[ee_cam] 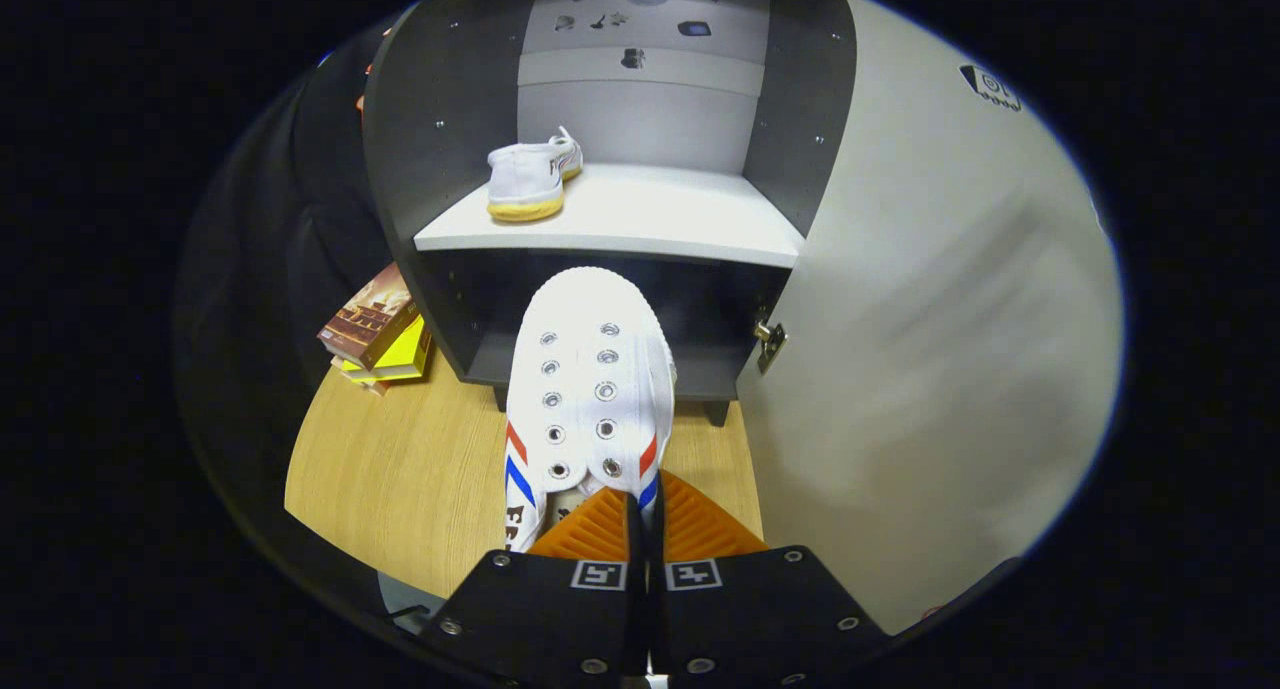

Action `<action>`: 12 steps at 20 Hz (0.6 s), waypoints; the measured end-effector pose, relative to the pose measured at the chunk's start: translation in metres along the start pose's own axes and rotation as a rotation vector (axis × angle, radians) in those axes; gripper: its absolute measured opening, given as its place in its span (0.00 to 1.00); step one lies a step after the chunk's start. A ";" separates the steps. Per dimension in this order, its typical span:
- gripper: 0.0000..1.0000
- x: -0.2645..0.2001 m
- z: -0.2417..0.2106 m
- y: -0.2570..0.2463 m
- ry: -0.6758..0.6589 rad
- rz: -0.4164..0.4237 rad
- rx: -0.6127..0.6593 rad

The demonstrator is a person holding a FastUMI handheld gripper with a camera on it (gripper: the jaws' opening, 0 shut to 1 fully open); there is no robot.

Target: Open the shoe cabinet door, grab the shoes and put them into the shoe cabinet, then close the shoe cabinet door.

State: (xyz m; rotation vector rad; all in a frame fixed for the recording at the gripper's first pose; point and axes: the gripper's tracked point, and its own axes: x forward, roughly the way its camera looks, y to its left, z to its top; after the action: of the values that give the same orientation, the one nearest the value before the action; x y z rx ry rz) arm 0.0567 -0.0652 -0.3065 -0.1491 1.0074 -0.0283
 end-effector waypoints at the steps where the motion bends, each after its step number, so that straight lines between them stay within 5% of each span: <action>1: 0.00 -0.008 0.012 -0.006 -0.017 -0.007 0.006; 12: 0.00 -0.022 0.143 -0.046 -0.188 -0.051 0.024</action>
State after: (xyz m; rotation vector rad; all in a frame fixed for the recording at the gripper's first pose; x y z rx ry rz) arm 0.1678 -0.0929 -0.2069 -0.1524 0.8155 -0.0715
